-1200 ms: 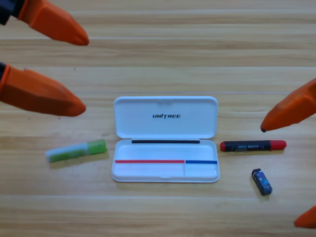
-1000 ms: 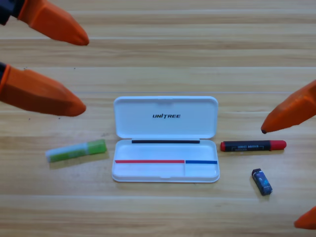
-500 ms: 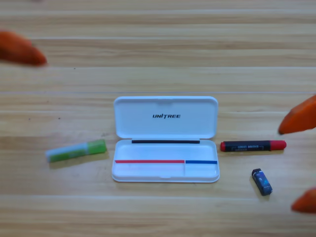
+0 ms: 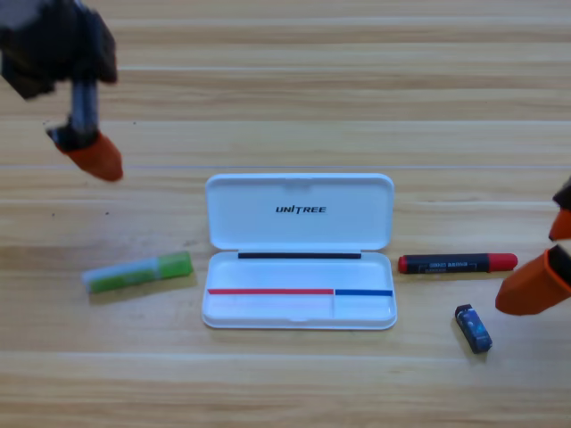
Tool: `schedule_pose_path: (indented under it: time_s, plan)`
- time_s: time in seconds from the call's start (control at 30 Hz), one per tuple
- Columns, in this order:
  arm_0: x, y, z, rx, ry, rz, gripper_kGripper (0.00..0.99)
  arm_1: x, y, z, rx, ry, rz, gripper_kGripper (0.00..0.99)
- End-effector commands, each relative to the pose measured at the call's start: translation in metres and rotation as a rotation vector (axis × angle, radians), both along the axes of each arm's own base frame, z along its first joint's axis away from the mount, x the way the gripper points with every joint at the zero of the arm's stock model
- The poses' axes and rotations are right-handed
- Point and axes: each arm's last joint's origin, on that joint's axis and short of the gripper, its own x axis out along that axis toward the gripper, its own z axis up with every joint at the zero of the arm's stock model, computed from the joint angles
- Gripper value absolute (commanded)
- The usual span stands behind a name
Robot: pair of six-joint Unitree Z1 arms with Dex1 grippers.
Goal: Clean up eraser and pencils
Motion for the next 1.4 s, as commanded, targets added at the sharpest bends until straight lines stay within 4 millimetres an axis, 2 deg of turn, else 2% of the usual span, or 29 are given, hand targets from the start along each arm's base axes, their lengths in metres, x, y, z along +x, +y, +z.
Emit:
schedule_pose_path:
  time_s: [0.03,0.23,0.5,0.73,0.97,1.1,1.3,1.4]
  plan:
    - [0.034,-0.002,-0.049,0.092,0.139,0.055,0.977,0.032,0.01,-0.054,-0.215,0.086,-0.211,0.99]
    - [0.053,0.008,-0.08,0.137,0.238,0.05,0.99,0.052,0.027,-0.09,-0.271,0.197,-0.374,0.99]
    - [0.053,0.019,-0.098,0.142,0.272,0.043,0.99,0.072,0.042,-0.121,-0.278,0.285,-0.48,0.977]
    - [0.046,0.023,-0.116,0.124,0.279,0.028,0.99,0.081,0.048,-0.134,-0.263,0.282,-0.492,0.927]
    - [0.042,0.026,-0.131,0.118,0.271,0.012,0.99,0.088,0.055,-0.143,-0.247,0.288,-0.492,0.922]
    - [0.044,0.024,-0.139,0.12,0.271,0.001,0.99,0.09,0.057,-0.149,-0.254,0.293,-0.497,0.919]
    - [0.05,0.019,-0.156,0.118,0.284,-0.005,0.99,0.09,0.058,-0.158,-0.266,0.304,-0.497,0.813]
    - [0.055,0.017,-0.164,0.119,0.293,-0.007,0.99,0.09,0.058,-0.161,-0.275,0.311,-0.498,0.81]
